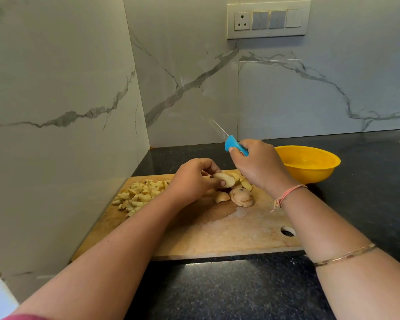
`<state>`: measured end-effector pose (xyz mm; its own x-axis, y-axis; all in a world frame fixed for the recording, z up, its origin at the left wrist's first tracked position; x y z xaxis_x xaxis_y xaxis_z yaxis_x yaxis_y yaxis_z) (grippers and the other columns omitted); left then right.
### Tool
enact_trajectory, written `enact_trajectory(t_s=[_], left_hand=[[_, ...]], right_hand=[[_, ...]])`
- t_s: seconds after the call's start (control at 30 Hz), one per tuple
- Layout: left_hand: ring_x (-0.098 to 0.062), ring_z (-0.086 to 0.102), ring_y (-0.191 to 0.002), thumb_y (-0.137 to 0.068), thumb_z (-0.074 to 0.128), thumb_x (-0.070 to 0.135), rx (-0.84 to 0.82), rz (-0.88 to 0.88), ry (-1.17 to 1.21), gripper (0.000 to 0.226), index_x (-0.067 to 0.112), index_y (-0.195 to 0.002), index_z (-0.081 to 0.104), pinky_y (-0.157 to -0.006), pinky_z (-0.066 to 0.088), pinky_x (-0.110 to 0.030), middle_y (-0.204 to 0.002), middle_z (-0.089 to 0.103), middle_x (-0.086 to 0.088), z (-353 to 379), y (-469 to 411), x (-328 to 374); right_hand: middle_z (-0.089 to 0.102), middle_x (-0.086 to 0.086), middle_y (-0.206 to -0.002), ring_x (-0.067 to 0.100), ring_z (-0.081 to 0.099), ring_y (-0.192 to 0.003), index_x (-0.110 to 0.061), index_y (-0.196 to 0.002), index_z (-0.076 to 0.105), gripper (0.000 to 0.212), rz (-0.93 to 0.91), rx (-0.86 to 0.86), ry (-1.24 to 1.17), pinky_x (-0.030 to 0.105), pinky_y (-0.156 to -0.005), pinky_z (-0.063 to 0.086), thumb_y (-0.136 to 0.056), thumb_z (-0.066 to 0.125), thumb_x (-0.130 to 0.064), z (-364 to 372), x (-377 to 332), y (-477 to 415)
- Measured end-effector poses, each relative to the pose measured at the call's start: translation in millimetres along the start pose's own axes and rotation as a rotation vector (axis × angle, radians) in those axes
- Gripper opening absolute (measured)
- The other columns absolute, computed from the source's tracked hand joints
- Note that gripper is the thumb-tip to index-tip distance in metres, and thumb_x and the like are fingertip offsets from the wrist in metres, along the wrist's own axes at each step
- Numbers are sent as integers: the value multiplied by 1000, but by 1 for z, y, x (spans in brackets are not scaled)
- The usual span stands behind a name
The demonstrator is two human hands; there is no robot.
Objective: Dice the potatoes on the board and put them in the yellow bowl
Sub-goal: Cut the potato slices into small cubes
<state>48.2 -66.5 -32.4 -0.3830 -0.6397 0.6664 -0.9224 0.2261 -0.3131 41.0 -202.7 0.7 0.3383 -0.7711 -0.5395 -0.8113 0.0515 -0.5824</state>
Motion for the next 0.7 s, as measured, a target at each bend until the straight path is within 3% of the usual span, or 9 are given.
enact_trajectory(t_s=[0.13,0.23,0.3,0.4,0.57,0.7], left_hand=[[-15,64,-87,-89,65,17,34,-48,245,11,26,-89,57,-83,54,-33,-94,67,0,-8,1,-2],[-12,66,-83,-90,62,13,37,-104,436,14,23,-97,55,-75,56,-24,-101,65,-3,-11,2,-4],[-10,63,-82,-87,66,11,91,-100,433,22,21,-103,55,-73,55,-20,-99,62,0,-15,1,-5],[-11,61,-89,-81,73,13,185,-109,410,31,20,-105,55,-82,53,-24,-99,62,2,-21,-1,-8],[-11,57,-83,-83,71,14,262,-165,507,17,21,-91,58,-77,52,-26,-90,61,2,-30,-2,-18],[-15,62,-96,-89,63,16,280,-190,626,11,24,-93,57,-71,55,-21,-105,62,-1,-32,-1,-24]], right_hand=[[57,3,-78,8,51,-57,-14,-110,56,25,42,-86,-131,15,-43,39,-99,42,-32,4,-2,1],[55,2,-67,6,48,-40,-18,-105,49,17,94,-168,-280,13,-33,35,-100,39,-31,10,-6,2],[57,4,-65,8,49,-40,-17,-107,48,17,136,-225,-365,17,-35,39,-101,38,-29,15,-7,3],[58,8,-68,15,52,-48,-14,-112,47,19,206,-282,-470,22,-40,44,-101,37,-27,21,-6,6],[57,9,-71,16,52,-52,-10,-120,46,25,308,-333,-558,22,-42,46,-101,40,-25,25,-2,9],[55,8,-70,13,48,-50,-13,-121,46,25,317,-377,-548,20,-39,39,-100,40,-26,28,-3,12]])
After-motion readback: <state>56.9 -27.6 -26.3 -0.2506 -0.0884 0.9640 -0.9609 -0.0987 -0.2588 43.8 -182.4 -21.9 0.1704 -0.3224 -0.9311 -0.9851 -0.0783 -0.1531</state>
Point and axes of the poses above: each hand's wrist, its own y-axis away from the middle knuckle, its own z-axis out of the palm, x = y × z, the point moved 7 cm from there along -y, towards the middle knuckle
